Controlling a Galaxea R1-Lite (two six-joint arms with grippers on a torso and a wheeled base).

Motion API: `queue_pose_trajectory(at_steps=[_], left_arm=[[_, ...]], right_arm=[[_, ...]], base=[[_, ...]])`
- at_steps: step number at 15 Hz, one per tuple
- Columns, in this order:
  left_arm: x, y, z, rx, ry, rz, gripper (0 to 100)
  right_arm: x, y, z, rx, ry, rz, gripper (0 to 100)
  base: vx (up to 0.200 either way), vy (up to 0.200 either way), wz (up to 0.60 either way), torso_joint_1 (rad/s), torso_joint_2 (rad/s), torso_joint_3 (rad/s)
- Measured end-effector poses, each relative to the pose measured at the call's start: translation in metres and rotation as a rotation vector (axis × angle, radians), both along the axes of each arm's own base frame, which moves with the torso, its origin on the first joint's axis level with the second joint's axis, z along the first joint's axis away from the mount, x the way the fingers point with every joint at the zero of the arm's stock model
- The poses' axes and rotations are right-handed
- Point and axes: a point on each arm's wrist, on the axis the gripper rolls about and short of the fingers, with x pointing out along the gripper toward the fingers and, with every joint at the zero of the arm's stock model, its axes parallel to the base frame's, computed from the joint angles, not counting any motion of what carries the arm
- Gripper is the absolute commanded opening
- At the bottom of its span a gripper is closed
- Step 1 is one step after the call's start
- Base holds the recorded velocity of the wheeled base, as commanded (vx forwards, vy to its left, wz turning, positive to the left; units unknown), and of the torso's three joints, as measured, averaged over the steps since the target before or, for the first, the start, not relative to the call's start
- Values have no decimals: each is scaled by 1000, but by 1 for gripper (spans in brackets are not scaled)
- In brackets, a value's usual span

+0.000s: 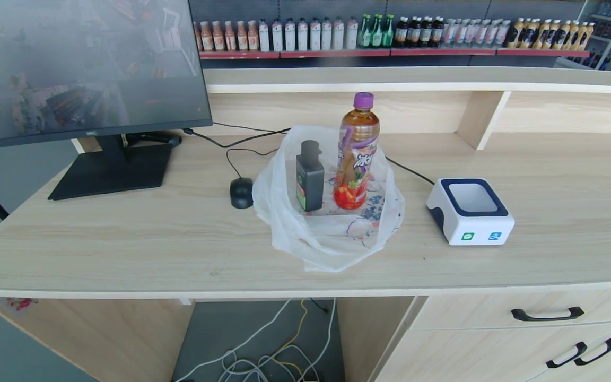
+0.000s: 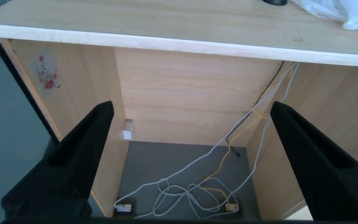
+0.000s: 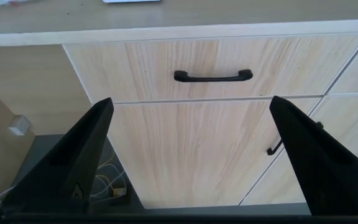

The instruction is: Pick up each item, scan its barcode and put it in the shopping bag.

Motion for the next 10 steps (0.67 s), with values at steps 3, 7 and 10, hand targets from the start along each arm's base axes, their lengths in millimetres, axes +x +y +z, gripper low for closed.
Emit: queue_pose_trajectory(at_steps=[3,7,10], left_arm=[[0,0,0,0,0,0,100],[0,0,0,0,0,0,100],[0,0,0,-1,0,0,100]], right_arm=[[0,0,0,0,0,0,100],[0,0,0,4,0,0,100],[0,0,0,5,0,0,100]], base=[[0,-200,0,12,7,6],[0,-200,0,1,2,6],[0,-200,0,1,-4,1]])
